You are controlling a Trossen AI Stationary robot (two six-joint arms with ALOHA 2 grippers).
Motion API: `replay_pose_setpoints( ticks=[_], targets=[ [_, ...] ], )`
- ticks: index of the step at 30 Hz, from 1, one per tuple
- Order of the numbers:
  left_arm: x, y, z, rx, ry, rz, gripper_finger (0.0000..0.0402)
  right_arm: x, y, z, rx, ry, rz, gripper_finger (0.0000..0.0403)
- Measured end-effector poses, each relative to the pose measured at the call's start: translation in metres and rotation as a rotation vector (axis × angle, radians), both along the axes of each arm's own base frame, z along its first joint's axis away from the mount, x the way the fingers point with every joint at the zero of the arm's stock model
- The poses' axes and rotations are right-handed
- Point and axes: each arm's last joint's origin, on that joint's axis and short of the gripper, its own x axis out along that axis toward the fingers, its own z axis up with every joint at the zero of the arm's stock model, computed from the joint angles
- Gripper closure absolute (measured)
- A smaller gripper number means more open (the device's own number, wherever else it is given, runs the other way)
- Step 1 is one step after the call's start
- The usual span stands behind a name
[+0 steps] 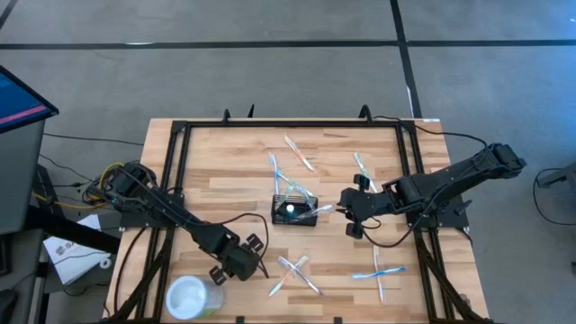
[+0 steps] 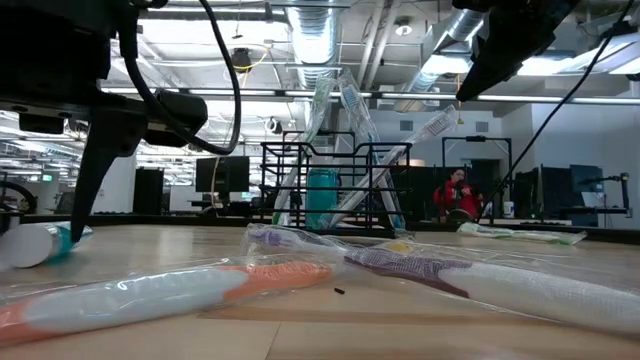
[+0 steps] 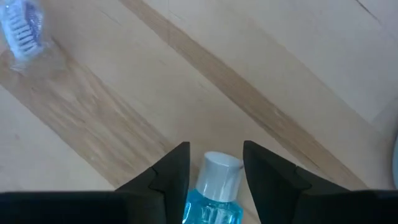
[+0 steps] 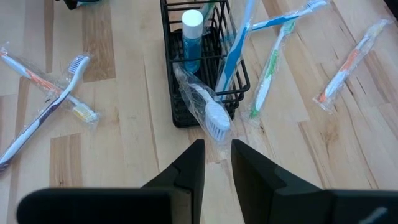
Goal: Pick & Place toothbrushing station
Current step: Put the mouthwash into the wire organizer
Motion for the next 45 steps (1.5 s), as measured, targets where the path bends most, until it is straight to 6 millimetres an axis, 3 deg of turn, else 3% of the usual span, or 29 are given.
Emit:
replay_pose_setpoints(
  ticks=[9,39,45],
  targets=[
    [-0.01,0.005,-0.014,-0.02,0.033,0.015,0.027,0.0,0.0,0.0,0.002,0.001,0.002,0.0333],
    [-0.006,0.011,-0.015,0.021,-0.002,0.05,0.0271,0.0,0.0,0.0,0.002,0.0,0.002,0.0333],
    [-0.003,0.014,-0.015,0.024,-0.011,0.066,0.0303,0.0,0.0,0.0,0.002,0.0,0.001,0.0333]
  ],
)
